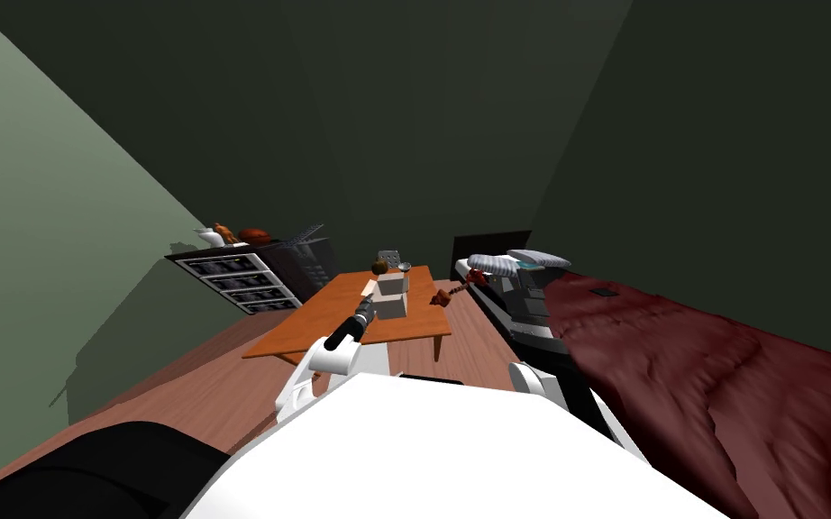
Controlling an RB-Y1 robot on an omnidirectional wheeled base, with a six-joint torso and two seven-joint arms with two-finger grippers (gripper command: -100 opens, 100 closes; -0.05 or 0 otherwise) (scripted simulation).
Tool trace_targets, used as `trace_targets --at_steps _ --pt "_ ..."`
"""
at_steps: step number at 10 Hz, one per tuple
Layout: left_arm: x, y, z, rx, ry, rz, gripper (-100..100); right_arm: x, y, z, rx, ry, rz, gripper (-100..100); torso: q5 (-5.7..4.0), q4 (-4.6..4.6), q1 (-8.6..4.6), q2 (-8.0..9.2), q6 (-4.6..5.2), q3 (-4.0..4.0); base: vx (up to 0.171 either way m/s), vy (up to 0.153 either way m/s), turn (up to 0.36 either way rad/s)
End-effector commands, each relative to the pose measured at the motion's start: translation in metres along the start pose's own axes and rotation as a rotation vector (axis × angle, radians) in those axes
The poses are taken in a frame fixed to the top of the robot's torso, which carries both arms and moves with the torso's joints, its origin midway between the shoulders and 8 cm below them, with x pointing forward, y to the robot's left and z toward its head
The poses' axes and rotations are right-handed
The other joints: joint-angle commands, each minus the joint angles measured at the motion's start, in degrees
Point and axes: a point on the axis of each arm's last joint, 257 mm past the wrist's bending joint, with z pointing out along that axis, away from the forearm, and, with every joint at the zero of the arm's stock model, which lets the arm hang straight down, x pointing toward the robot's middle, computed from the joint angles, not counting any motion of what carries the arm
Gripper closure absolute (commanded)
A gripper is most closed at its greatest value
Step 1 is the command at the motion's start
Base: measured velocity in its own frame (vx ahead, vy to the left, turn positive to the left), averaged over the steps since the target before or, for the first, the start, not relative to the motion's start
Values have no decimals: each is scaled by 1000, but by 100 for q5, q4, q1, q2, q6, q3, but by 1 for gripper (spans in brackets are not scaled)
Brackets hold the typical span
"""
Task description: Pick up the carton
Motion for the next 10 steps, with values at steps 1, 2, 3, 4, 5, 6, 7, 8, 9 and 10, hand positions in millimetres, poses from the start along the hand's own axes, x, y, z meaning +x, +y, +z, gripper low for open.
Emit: trace_targets --at_steps 1,2,3,4,5,6,7,8,9,10 --pt "-4 6 -1 -31 -14 -1 -100 0 0 0 0 0 0 0 0 0 0 0 0 0 18 20 -78" --pt "-5 9 -1 -51 -24 -3 -100 0 0 0 0 0 0 0 0 0 -1 0 1 0 24 25 -117" --pt "-7 12 -2 -68 -32 -4 -100 0 0 0 0 0 0 0 0 0 0 -2 1 -1 26 27 -115" --pt "-8 15 -3 -84 -39 -6 -100 0 0 0 0 0 0 0 0 -1 0 -3 1 -2 6 2 -72" --pt "-9 17 -3 -96 -45 -8 -100 0 0 0 0 0 0 0 -1 0 -6 1 0 0 11 4 -74" --pt "-10 19 -4 -106 -49 -9 -100 0 0 0 0 0 0 0 -2 0 -8 1 0 1 10 3 -77" --pt "-11 19 -4 -113 -53 -10 -100 0 0 0 0 0 0 0 -2 0 -8 2 0 1 13 2 -45" --pt "-10 19 -4 -106 -50 -9 -100 0 0 0 0 0 0 0 -2 0 -9 1 0 1 6 0 -4" --pt "-10 19 -4 -109 -51 -10 0 0 0 0 0 0 0 0 -2 1 -9 3 -1 2 0 0 0" --pt "-11 22 2 -108 -52 -10 -100 0 0 0 0 0 0 0 -2 1 -9 5 -1 3 30 0 -9"
